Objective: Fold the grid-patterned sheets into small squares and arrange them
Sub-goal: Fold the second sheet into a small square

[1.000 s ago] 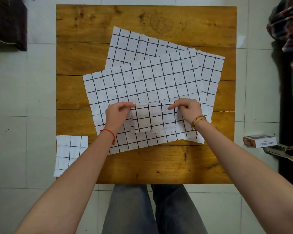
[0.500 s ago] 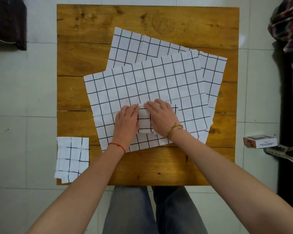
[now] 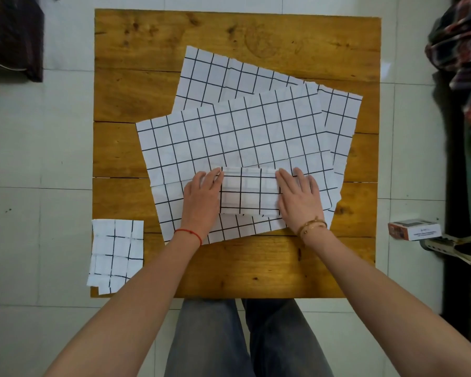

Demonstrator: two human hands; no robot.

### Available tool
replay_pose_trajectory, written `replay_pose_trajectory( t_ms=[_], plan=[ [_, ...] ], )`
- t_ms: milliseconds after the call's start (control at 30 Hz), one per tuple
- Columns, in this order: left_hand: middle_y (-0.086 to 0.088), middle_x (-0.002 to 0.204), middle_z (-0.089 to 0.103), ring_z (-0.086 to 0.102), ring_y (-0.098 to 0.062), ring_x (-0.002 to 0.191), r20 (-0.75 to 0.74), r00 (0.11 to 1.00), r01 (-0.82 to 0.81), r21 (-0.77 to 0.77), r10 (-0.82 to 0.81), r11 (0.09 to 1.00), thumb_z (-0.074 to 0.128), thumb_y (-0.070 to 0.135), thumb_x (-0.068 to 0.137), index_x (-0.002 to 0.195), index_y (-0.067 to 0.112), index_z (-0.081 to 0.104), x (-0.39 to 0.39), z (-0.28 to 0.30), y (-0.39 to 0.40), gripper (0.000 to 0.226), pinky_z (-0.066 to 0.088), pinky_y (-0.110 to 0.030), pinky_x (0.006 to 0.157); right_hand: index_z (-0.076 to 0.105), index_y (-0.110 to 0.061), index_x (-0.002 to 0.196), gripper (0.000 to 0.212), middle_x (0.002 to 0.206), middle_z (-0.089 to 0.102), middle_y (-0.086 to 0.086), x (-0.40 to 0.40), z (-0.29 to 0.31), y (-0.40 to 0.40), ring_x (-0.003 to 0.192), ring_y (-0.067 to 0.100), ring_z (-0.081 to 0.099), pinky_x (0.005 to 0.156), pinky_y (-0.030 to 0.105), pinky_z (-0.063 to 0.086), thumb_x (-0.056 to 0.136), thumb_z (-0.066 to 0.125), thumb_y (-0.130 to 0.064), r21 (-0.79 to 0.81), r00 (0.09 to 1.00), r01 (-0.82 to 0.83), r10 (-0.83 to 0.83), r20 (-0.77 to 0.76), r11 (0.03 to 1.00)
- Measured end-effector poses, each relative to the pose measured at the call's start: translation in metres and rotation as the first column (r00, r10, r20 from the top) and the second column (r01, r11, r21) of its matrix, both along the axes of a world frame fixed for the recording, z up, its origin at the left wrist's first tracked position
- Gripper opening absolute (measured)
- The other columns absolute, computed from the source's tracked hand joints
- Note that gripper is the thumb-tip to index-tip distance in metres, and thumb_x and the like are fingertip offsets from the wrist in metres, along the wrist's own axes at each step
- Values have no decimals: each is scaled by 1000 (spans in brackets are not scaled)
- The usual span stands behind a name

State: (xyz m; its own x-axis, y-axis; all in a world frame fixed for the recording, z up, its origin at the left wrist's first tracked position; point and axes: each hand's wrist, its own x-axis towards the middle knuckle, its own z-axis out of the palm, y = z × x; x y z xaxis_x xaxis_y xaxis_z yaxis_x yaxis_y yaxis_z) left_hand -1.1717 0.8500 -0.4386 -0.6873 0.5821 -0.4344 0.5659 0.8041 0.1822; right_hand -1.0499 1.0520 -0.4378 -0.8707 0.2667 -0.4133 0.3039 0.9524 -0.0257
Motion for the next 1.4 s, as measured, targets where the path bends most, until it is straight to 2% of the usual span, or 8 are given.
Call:
replay_pose_trajectory(
  t_ms=[200, 400, 533, 700, 1033, 1133, 1267, 1400],
  plan=[
    [-2, 152, 32, 26, -26, 141, -19, 1000, 12, 58, -11, 998, 57, 5, 89, 146, 17, 34, 6, 5, -3, 64, 27, -43, 115, 39, -13, 141, 50, 141, 45, 4, -5, 5, -6, 137, 28, 31, 115, 47, 21, 94, 36, -29, -30, 993, 16, -20, -114, 999],
    [-6, 122, 55, 48, -24, 119, -105, 994, 19, 177, 0, 984, 68, 4, 81, 126, 12, 57, 39, 13, -24, 47, 42, -37, 103, 54, -14, 127, 42, 124, 59, 4, -4, 10, -51, 121, 26, 51, 107, 43, 35, 86, 54, -23, -139, 953, -229, 192, -236, 963],
    [-6, 123, 56, 49, -24, 119, -69, 997, -24, 113, 32, 993, 71, 8, 81, 128, 12, 55, 61, 10, -35, 50, 42, -38, 103, 52, -12, 128, 42, 120, 58, 4, 1, 3, -80, 110, 23, 54, 101, 40, 41, 86, 54, -20, -166, 938, -326, 296, -182, 931],
    [-4, 139, 47, 38, -25, 133, -5, 998, -65, 17, 65, 998, 62, 12, 87, 140, 15, 44, 70, 12, -36, 56, 33, -41, 113, 51, -13, 128, 39, 121, 57, 4, 14, 2, -73, 108, 23, 55, 100, 40, 41, 89, 50, -20, -173, 965, -257, 243, -97, 951],
    [-6, 150, 30, 22, -29, 141, -4, 1000, 3, -96, -3, 995, 55, 8, 89, 149, 17, 26, 74, 12, -37, 67, 27, -44, 116, 61, -16, 118, 41, 109, 63, 1, 55, 4, -11, 101, 20, 57, 94, 39, 45, 89, 37, -32, -101, 952, -283, 267, -147, 954],
    [-7, 152, 24, 19, -30, 142, 6, 1000, 26, -109, -26, 994, 54, 8, 89, 150, 17, 21, 74, 12, -38, 71, 24, -45, 116, 63, -17, 106, 35, 105, 62, 0, 37, 4, -12, 99, 19, 53, 90, 35, 42, 94, 32, -30, -141, 963, -196, 163, -213, 970],
    [-7, 153, 24, 20, -31, 142, 11, 999, 37, -87, -37, 996, 54, 7, 88, 151, 16, 19, 73, 14, -44, 73, 22, -45, 116, 61, -15, 106, 24, 101, 61, 2, -15, 9, -10, 94, 21, 51, 82, 34, 41, 95, 41, -23, -167, 950, 5, -57, -309, 986],
    [-4, 154, 24, 20, -29, 143, 33, 999, 9, -41, -8, 999, 52, 10, 91, 152, 18, 19, 73, 15, -46, 70, 22, -44, 117, 58, -13, 111, 25, 107, 61, 7, -66, 7, -7, 100, 26, 50, 83, 37, 41, 94, 43, -24, -195, 973, 61, -101, -206, 979]
  ],
)
